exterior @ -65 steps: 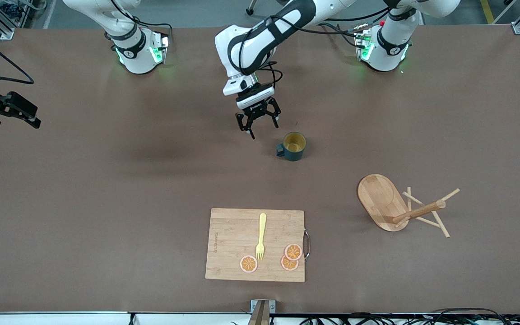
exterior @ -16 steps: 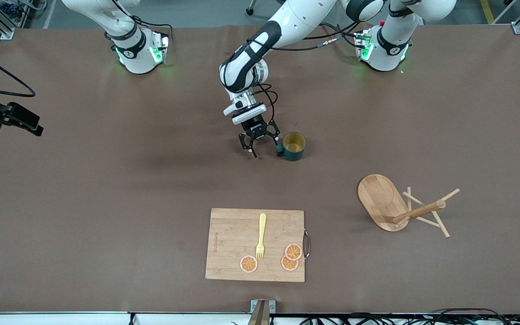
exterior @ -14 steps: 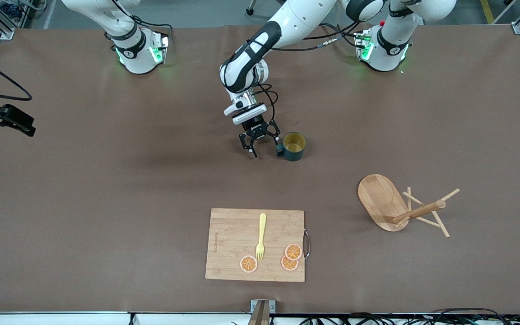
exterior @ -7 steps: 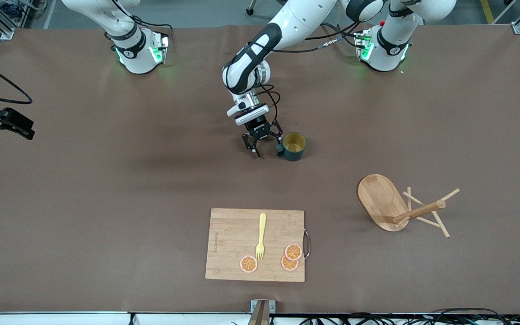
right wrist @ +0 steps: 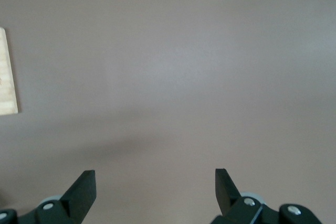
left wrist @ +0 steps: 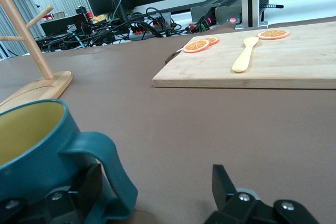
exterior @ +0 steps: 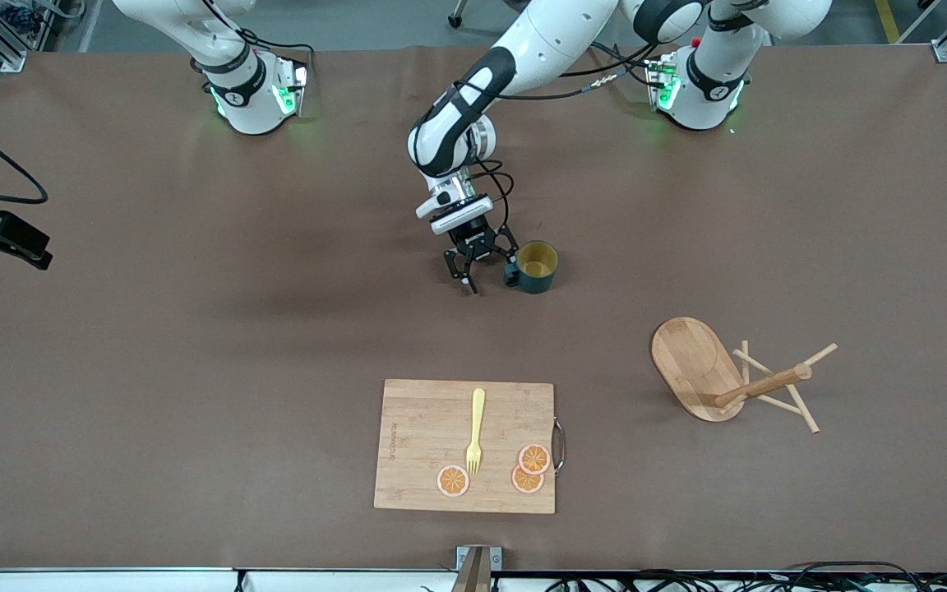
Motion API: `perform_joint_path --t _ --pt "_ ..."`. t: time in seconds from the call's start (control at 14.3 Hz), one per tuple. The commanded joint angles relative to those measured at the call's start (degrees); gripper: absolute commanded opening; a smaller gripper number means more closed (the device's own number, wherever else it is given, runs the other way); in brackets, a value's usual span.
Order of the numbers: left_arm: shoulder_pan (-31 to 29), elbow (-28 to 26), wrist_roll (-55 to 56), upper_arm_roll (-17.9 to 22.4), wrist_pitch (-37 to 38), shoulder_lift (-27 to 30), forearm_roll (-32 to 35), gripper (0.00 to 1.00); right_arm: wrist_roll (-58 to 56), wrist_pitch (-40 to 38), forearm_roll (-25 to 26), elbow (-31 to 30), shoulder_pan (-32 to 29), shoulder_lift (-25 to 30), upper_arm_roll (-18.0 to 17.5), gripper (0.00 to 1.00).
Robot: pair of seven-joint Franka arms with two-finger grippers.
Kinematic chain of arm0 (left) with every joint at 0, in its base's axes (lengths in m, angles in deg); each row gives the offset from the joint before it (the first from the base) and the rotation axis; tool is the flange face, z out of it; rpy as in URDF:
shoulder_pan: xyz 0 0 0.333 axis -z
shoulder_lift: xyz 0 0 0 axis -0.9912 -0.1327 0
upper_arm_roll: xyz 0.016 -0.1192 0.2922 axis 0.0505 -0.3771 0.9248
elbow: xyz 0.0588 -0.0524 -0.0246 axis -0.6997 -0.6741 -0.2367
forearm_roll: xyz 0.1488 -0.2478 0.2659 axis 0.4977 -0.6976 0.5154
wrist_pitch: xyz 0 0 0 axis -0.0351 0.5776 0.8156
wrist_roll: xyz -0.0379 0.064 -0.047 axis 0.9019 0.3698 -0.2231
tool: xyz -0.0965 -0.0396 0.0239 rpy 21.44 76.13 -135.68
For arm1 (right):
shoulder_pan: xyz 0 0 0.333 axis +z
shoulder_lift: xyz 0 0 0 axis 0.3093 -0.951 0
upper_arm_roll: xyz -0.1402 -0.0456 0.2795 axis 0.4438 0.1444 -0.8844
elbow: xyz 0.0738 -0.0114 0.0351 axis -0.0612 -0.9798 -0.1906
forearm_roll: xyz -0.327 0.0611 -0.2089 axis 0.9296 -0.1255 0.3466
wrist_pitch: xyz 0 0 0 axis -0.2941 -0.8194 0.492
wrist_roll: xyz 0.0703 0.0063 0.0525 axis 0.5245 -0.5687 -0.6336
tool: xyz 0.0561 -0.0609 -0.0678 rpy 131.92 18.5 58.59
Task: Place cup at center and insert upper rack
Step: 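Lift the teal mug by its handle with the left gripper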
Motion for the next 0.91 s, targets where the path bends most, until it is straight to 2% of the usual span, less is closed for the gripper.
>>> perform_joint_path --t 0.0,0.14,0.28,0.49,0.7,0.84 --pt "-0.6 0.1 0.3 0.0 -0.5 -0.3 1.3 0.92 -5.3 1.2 -6.4 -0.4 -6.0 0.7 -1.2 1.0" --pt "-0.8 0.1 0.3 0.0 -1.2 -0.3 1.2 0.83 -13.7 1.4 -6.5 -0.4 -8.3 1.1 -1.3 1.0" --pt "-0.9 0.4 0.3 0.0 -1.3 -0.3 1.2 0.73 -13.7 1.3 -6.3 -1.9 -8.3 1.8 -1.5 1.0" --pt "-1.2 0.4 0.7 -0.1 -2.0 -0.3 1.1 0.56 -12.1 1.3 -6.4 -2.4 -11.0 2.1 -4.8 1.0" --pt "-1.6 0.4 1.0 -0.1 -2.1 -0.3 0.6 0.42 -9.9 2.2 -6.1 -2.5 -8.0 2.0 -4.1 1.0" --pt "-1.7 0.4 1.9 -0.2 -2.8 -0.1 0.0 0.35 -7.2 2.2 -6.0 -2.5 -5.7 1.8 -2.3 1.0"
